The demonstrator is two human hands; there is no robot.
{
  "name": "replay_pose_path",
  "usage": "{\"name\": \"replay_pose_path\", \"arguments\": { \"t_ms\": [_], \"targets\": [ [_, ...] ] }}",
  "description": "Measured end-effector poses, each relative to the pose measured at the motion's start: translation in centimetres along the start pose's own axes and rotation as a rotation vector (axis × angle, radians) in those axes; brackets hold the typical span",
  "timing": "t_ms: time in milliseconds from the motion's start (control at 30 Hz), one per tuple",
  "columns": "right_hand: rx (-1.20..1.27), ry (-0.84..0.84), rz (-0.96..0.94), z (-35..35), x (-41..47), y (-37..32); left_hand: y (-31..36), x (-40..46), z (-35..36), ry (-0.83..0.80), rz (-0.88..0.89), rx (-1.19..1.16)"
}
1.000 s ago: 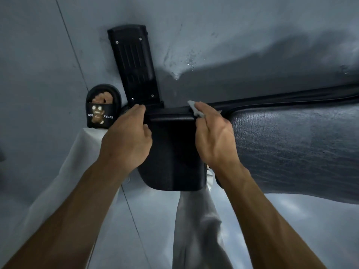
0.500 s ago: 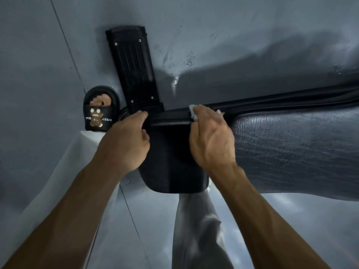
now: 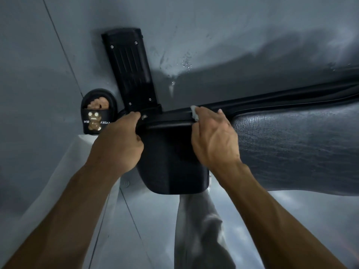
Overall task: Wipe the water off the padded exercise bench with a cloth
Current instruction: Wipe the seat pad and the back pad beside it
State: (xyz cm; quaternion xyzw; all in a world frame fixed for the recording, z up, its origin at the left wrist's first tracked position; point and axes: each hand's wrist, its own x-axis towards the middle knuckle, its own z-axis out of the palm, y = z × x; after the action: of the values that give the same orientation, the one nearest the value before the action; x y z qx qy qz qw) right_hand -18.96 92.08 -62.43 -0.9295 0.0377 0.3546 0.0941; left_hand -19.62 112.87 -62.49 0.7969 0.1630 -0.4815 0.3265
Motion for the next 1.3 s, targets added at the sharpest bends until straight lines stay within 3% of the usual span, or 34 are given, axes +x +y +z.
{"name": "replay_pose_path", "arguments": {
  "t_ms": [133, 233, 367, 533, 667, 833, 967, 1167, 1300],
  "targets": [
    [-0.083, -0.032, -0.136, 2.5, 1.0, -4.7, -0.9, -0.3, -0.4, 0.044, -0.018, 0.008],
    [-0.167, -0.242, -0.267, 3.9, 2.0, -9.1, -1.7, -0.4, -0.8, 0.089, -0.017, -0.008],
    [-0.271, -0.362, -0.427, 4.8, 2.1, -11.0, -1.9, 0.0, -0.5, 0.076, -0.025, -0.026],
    [-0.066, -0.265, -0.320, 2.3, 2.0, -8.1, -3.5, -0.3, -0.4, -0.018, 0.024, -0.052],
    [0.003, -0.062, -0.164, 0.2, 0.8, -4.0, -3.1, -1.5, -1.5, -0.135, 0.019, -0.026],
    [0.136, -0.081, 0.018, -1.0, -1.0, -5.9, -1.7, -2.3, -4.2, -0.248, 0.119, -0.056],
    [0.537, -0.072, 0.239, -3.7, -2.9, -7.6, -1.0, -2.2, -6.8, -0.286, 0.141, -0.012],
    [1.413, -0.296, 0.772, -7.4, -9.2, -6.6, 3.0, -4.7, -8.2, -0.416, 0.178, -0.014],
    [1.760, -0.240, 0.839, -7.7, -13.1, -2.8, 6.6, -6.6, -6.2, -0.540, 0.168, -0.112]
  ]
}}
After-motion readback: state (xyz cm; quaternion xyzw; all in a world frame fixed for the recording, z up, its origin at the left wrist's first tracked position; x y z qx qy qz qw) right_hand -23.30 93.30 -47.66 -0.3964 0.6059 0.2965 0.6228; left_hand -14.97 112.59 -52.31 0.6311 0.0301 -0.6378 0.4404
